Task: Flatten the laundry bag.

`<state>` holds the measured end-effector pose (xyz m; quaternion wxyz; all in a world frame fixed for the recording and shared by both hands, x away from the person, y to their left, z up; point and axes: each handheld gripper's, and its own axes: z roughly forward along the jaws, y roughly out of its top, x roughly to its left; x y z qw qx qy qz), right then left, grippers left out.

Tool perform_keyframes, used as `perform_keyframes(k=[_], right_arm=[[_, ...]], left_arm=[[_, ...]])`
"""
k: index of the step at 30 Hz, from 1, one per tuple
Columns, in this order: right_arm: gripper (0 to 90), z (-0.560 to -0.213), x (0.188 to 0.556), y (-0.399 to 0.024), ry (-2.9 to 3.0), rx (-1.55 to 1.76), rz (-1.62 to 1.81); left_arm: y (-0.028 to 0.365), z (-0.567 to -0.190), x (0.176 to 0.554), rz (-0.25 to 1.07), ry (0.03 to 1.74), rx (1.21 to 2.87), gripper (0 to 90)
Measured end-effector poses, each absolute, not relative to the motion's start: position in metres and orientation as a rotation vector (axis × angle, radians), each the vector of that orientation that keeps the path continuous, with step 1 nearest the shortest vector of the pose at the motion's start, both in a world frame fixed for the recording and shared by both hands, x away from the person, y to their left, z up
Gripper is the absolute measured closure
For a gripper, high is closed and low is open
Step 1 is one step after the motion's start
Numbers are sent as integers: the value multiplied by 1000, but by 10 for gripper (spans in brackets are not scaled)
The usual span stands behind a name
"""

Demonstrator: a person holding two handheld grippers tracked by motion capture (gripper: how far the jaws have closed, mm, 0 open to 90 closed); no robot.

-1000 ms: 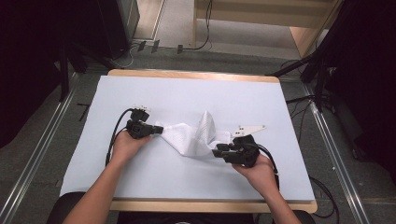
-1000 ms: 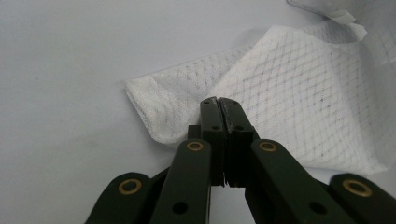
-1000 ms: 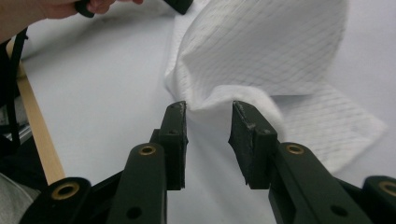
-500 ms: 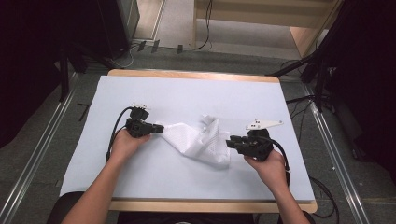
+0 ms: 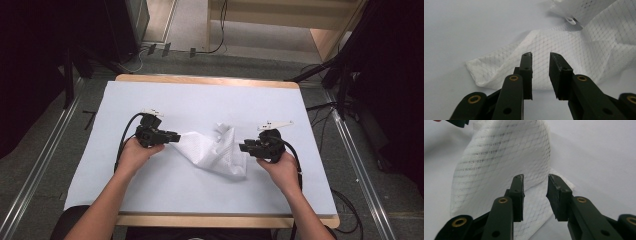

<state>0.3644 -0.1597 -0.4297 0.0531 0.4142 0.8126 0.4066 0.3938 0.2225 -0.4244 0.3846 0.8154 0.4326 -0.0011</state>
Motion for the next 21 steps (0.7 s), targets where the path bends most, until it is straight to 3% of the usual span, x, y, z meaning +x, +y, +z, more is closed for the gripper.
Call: perform_keyframes(k=[8,21], right_arm=[[599,-423,362,-156,2455,1216,1249],[559,-464,406,-158,2511,1308,1078]], left_arm=[[216,-416,388,-14,1061,2070,668],[208,-416,386,-15,1040,2099,635]])
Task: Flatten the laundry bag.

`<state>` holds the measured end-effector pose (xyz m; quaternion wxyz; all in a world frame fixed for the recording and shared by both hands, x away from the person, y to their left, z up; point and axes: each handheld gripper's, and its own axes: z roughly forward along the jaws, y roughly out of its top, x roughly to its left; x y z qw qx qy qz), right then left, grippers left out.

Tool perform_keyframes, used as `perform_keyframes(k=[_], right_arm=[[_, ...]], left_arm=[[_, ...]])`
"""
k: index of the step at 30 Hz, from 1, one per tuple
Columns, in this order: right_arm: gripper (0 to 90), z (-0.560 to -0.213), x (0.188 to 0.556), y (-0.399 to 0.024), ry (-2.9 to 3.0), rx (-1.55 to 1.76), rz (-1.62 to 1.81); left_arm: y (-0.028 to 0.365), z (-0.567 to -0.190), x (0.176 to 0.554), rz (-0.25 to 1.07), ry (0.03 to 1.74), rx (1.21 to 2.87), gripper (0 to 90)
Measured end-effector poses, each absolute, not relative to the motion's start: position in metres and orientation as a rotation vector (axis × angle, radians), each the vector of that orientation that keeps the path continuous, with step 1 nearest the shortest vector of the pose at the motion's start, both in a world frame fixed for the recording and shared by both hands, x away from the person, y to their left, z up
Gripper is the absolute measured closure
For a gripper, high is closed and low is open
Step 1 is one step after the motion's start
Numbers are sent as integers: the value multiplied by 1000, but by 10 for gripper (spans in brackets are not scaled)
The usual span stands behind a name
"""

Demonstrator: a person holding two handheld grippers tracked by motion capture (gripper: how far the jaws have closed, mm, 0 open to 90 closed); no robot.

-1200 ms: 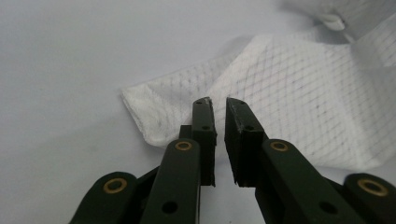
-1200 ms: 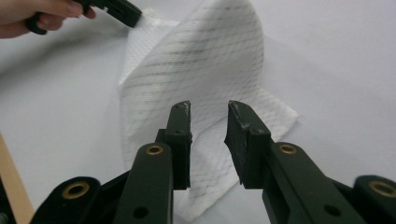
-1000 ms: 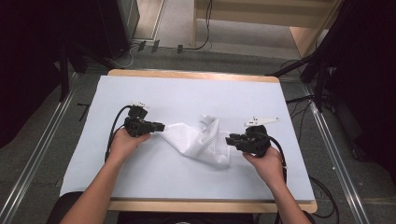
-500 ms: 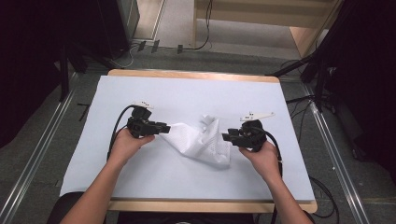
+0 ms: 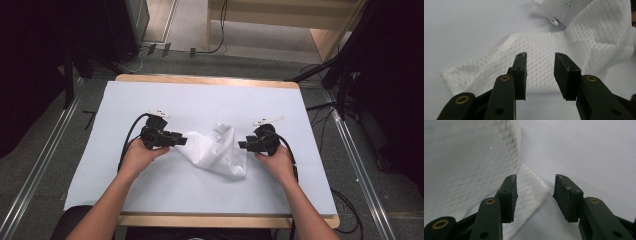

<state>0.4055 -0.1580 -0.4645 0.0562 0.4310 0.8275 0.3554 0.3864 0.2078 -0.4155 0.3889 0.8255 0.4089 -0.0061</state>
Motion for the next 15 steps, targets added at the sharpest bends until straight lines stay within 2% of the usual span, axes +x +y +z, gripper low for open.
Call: perform_keyframes(k=[2,3,4,6,15], right_arm=[[657,-466,407,-155,2521,1300,1050],[764,-466,408,-153,2551,1292,1044],[821,-465,409,-151,2557,1290,1032],[887,-465,411,-149,2564,1290,1000],[900,-459,438,-169,2456,1350,1021]], left_arm=[[209,-416,387,-17,1047,2091,635],[209,-416,387,-16,1046,2091,635],[210,-416,387,-15,1048,2090,635],[210,-416,387,-14,1049,2092,635],[215,-418,388,-8,1060,2090,636]])
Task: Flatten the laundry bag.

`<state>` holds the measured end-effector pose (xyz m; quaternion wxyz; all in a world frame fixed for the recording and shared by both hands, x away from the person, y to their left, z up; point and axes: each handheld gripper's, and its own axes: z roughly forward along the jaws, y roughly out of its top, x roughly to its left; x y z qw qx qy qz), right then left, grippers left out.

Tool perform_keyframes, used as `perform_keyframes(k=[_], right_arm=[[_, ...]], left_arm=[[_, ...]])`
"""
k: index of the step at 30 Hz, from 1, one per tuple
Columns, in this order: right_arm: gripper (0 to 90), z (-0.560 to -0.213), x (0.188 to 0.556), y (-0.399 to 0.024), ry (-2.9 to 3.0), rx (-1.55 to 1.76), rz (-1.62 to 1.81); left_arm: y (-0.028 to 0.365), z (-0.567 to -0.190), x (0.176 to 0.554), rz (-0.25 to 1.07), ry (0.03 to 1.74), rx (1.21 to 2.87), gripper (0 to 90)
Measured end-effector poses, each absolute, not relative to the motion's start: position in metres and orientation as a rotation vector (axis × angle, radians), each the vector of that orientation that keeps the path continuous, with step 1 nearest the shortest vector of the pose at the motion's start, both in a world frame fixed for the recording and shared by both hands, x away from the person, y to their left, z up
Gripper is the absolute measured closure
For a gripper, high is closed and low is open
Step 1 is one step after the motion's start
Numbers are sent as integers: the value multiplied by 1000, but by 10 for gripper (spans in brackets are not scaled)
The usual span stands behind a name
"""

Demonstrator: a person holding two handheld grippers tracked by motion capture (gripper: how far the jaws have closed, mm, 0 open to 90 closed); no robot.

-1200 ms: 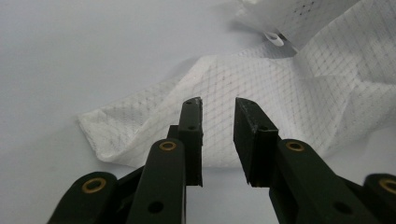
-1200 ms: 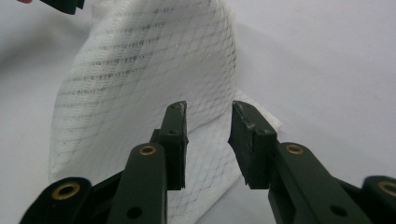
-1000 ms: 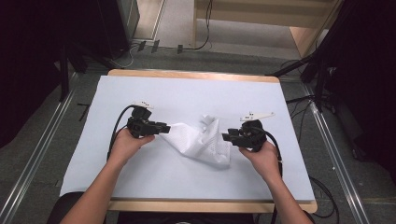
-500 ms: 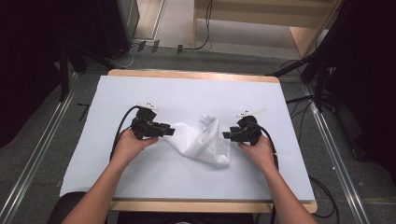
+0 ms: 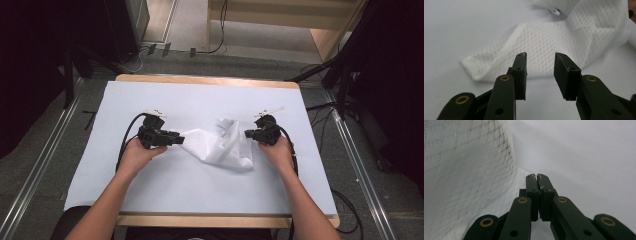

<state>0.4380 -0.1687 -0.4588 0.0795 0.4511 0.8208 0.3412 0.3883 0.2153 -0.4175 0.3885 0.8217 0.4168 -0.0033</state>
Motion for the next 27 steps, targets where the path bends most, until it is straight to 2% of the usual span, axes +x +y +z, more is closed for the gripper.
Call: perform_keyframes(k=[11,16,25,27], right_arm=[[894,-464,461,-208,2343,1486,1013],[768,-451,453,-214,2329,1504,1099],[691,-412,425,-213,2290,1483,1228],[650,-402,419,-210,2280,1457,1246]], left_arm=[[220,-418,388,2,1079,2083,636],[223,-419,389,1,1081,2083,633],[223,-418,389,6,1085,2082,628],[223,-418,390,9,1081,2083,627]])
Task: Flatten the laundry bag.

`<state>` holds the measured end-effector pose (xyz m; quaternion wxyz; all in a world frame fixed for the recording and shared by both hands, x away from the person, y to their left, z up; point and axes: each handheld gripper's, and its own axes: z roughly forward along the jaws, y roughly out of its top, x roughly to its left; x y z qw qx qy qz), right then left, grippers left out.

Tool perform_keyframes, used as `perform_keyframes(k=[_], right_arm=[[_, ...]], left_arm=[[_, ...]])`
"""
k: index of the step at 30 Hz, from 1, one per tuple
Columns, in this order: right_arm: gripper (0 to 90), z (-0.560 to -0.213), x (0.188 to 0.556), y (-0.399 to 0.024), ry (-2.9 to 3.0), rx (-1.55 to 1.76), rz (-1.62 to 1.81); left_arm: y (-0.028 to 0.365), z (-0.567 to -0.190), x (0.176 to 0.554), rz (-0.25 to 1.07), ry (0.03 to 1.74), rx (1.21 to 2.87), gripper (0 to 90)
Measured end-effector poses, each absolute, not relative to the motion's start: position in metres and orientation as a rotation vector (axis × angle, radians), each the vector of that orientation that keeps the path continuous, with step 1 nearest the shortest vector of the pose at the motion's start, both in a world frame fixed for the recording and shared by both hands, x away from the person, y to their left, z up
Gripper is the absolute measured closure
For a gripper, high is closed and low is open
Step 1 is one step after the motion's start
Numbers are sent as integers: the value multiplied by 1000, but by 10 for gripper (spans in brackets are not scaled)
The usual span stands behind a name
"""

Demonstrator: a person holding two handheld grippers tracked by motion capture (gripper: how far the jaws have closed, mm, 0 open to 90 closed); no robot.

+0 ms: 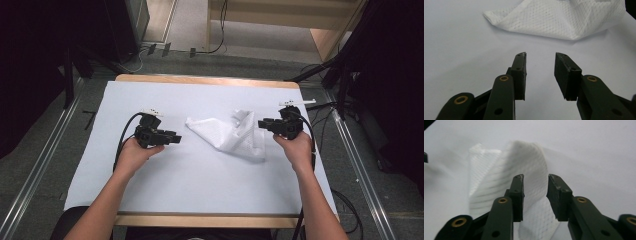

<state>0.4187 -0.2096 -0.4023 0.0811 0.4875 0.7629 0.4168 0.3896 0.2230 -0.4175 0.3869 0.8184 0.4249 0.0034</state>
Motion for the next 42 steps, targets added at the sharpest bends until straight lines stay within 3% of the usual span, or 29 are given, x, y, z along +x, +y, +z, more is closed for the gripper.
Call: perform_keyframes(k=[2,8,9,13,17,30,42], right_arm=[[572,-389,412,-204,2272,1441,1284],[503,-389,410,-186,2297,1411,1298],[514,-391,412,-183,2300,1411,1292],[747,-401,417,-171,2346,1399,1274],[838,-399,409,-161,2370,1294,1281],[839,-401,351,-135,2424,991,1387],[831,-420,330,-94,2620,844,1360]], left_arm=[[223,-417,390,6,1081,2080,625],[223,-418,391,8,1087,2075,624],[223,-418,391,8,1086,2076,624],[225,-418,391,12,1082,2082,624],[227,-418,391,18,1097,2073,624],[236,-414,391,52,1116,2040,622],[233,-416,391,48,1108,2050,617]])
